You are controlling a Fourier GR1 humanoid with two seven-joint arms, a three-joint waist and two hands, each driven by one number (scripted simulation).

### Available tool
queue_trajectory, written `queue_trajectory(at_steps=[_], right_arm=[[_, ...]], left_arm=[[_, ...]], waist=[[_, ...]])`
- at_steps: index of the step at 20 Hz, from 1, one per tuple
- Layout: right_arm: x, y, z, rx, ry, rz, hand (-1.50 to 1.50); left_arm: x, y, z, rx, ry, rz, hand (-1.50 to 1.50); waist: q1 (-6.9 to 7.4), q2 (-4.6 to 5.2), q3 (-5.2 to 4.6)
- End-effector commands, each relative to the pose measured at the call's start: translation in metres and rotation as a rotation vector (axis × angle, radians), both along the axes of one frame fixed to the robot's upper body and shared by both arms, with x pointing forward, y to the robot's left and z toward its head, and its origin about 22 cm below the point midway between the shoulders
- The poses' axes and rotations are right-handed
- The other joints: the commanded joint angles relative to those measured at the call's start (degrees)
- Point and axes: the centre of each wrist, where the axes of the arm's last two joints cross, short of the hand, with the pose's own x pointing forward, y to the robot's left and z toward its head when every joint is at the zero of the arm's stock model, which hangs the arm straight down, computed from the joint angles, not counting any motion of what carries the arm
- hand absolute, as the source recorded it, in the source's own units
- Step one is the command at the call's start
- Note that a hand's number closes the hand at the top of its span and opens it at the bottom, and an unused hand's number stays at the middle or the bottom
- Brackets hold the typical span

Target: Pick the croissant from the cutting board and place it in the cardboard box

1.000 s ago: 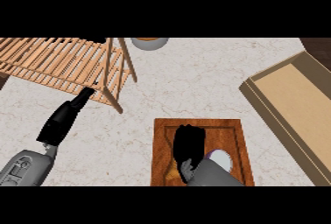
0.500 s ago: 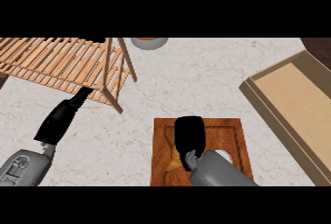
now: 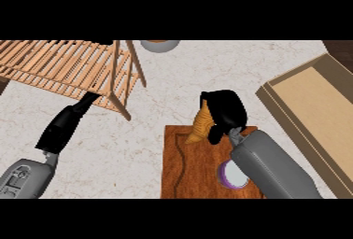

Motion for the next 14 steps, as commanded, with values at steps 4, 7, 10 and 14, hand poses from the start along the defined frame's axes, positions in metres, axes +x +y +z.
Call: queue_trajectory(at_steps=[4,7,10,14], right_arm=[[0.015,-0.020,0.058,-0.045,-0.262,0.074,1.50],[0.017,-0.028,0.072,0.010,-0.293,0.017,1.50],[0.020,-0.030,0.106,0.117,-0.406,-0.145,1.50],[0.022,-0.052,0.135,0.259,-0.476,-0.343,1.50]], left_arm=[[-0.002,-0.016,0.027,-0.060,-0.152,-0.058,0.00],[0.008,-0.002,0.033,-0.066,-0.160,-0.041,0.00],[0.008,-0.003,0.035,-0.058,-0.157,-0.028,0.00],[0.007,-0.008,0.031,-0.051,-0.134,-0.047,0.00]], waist=[[-0.80,-1.52,0.62],[-1.36,-1.27,0.60],[-1.70,-1.51,0.61],[-2.08,-1.50,0.63]])
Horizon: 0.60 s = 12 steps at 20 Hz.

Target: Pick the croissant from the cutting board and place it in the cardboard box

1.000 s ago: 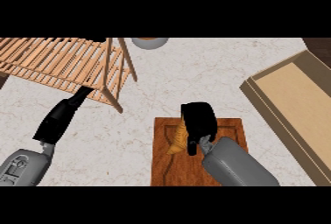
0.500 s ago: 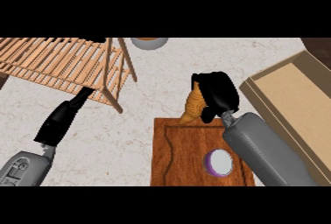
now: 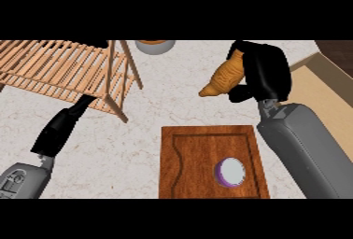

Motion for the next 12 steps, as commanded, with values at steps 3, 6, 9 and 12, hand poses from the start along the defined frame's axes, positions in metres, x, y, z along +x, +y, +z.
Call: queue_trajectory(at_steps=[3,6,9,12], right_arm=[[0.001,-0.045,0.037,0.126,-0.099,-0.253,1.50],[0.013,-0.075,0.043,0.150,-0.130,-0.337,1.50],[0.010,-0.126,0.052,0.180,-0.128,-0.391,1.50],[0.018,-0.146,0.051,0.139,-0.105,-0.420,1.50]], left_arm=[[0.012,-0.016,0.038,-0.058,-0.165,-0.072,0.00],[0.014,-0.009,0.037,-0.056,-0.188,-0.080,0.00],[0.004,-0.010,0.028,-0.066,-0.172,-0.069,0.00],[0.004,-0.024,0.033,-0.058,-0.173,-0.090,0.00]], waist=[[-0.53,-0.75,0.73],[0.27,-0.18,0.70],[0.25,-0.30,0.74],[0.91,-0.17,0.74]])
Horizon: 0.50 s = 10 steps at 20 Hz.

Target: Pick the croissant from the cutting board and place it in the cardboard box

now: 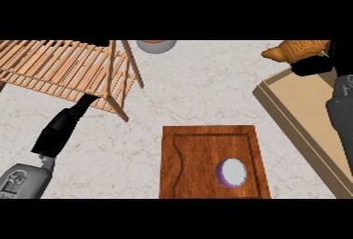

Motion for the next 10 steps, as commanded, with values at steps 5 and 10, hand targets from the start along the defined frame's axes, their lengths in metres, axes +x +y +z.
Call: queue_trajectory(at_steps=[5,10], right_arm=[[0.005,-0.089,-0.020,-0.068,0.245,-0.098,1.50],[0.003,-0.133,-0.026,0.036,0.478,-0.064,1.50]], left_arm=[[0.009,-0.033,0.027,-0.066,-0.186,-0.079,0.00],[0.013,-0.026,0.026,-0.050,-0.183,-0.074,0.00]], waist=[[0.68,-0.36,0.71],[0.60,-0.28,0.70]])
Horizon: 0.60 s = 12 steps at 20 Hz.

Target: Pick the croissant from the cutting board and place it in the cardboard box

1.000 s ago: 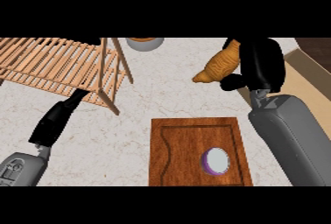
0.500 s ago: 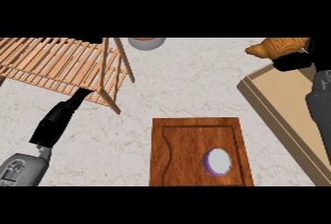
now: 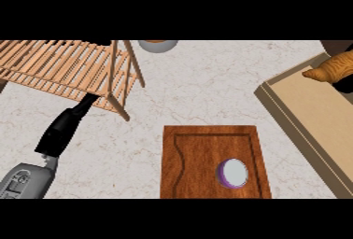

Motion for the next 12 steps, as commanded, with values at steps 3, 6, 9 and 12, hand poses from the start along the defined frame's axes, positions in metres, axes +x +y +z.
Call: queue_trajectory(at_steps=[3,6,9,12], right_arm=[[-0.002,-0.044,-0.016,0.077,0.187,0.037,1.50],[-0.019,-0.081,-0.027,0.069,0.321,0.023,1.50],[-0.017,-0.085,-0.037,0.111,0.390,0.035,-1.50],[-0.027,-0.101,-0.032,0.160,0.392,0.162,-1.50]], left_arm=[[0.016,-0.004,0.046,-0.039,-0.154,-0.092,0.00],[0.012,-0.029,0.027,-0.059,-0.163,-0.072,0.00],[0.012,-0.014,0.038,-0.056,-0.164,-0.093,0.00],[0.003,-0.009,0.027,-0.037,-0.161,-0.092,0.00]], waist=[[0.67,-0.60,0.69],[0.12,-0.51,0.70],[0.66,-0.59,0.70],[0.46,-0.73,0.71]])
